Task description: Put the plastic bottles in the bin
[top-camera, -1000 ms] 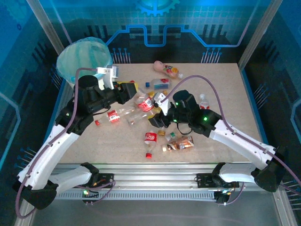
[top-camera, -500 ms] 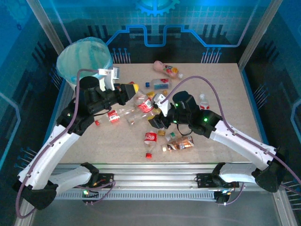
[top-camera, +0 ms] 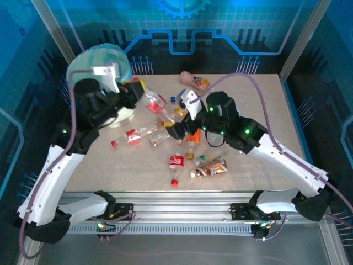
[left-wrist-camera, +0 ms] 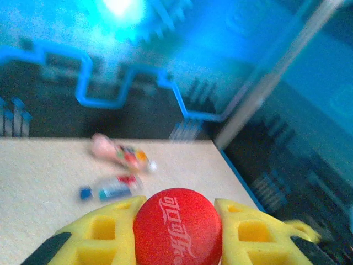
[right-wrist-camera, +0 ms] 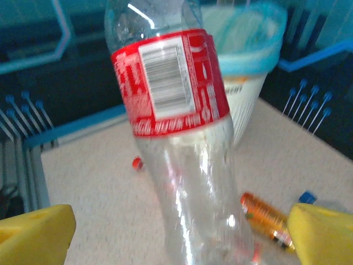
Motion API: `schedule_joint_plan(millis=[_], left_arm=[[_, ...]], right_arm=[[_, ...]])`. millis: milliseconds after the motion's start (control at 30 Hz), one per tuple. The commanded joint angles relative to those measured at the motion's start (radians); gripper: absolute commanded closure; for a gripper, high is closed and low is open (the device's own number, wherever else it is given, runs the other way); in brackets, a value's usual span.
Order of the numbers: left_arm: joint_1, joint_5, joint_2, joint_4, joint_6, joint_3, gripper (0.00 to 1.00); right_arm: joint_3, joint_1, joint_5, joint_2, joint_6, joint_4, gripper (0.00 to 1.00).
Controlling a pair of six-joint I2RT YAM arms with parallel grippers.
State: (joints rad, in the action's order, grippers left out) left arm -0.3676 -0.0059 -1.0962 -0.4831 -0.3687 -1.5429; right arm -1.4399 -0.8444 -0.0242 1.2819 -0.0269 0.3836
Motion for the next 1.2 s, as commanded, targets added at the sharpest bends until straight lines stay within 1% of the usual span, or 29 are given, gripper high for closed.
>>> schedule_joint_plan(millis=[0,133,200,267,333,433,533,633,767,833,1033,1167], left_arm=[[0.095,-0.054,-0.056,-0.055,0.031,-0.147,1.00],[0.182,-0.078,-0.177,-0.116,0.081,-0.357,1.00],[0.224,-0.125,-0.241,-0.142,0.120,-0.446,1.00],[0.271,-0.166,-0.295,-0.146,0.145,-0.500,1.00],[0.324,-0.171,-0.343,-0.153,0.152,-0.553,1.00],[0.408,-0.146,-0.397,-0.159,0.136,-0.622,1.00],[0.494,-0.116,-0.428,-0.155,0.104,-0.649,1.00],[0.578,-0.070,-0.443,-0.147,0.063,-0.633,1.00],[0.679,0.030,-0.450,-0.078,-0.022,-0.542,1.00],[0.696,0.059,-0.463,-0.041,-0.021,-0.502,1.00],[0.691,0.134,-0.537,0.013,0.045,-0.429,1.00],[0.648,0.130,-0.574,0.006,0.145,-0.407,1.00]], right_arm=[[-0.130,-0.013,0.048,0.082,-0.076,0.038,0.00],[-0.326,-0.014,0.014,0.222,-0.157,0.103,0.00],[-0.431,-0.015,-0.020,0.307,-0.191,0.134,0.00],[-0.522,-0.018,-0.047,0.383,-0.211,0.152,0.01],[-0.614,-0.024,-0.071,0.455,-0.221,0.179,0.02],[-0.748,-0.035,-0.113,0.559,-0.210,0.236,0.02],[-0.850,-0.046,-0.133,0.651,-0.202,0.292,0.03],[-0.921,-0.047,-0.160,0.726,-0.211,0.333,0.04],[-0.993,-0.047,-0.187,0.800,-0.209,0.379,0.05],[-1.013,-0.047,-0.184,0.821,-0.202,0.393,0.05],[-1.014,-0.038,-0.170,0.854,-0.202,0.410,0.05],[-1.014,-0.032,-0.176,0.874,-0.205,0.424,0.05]])
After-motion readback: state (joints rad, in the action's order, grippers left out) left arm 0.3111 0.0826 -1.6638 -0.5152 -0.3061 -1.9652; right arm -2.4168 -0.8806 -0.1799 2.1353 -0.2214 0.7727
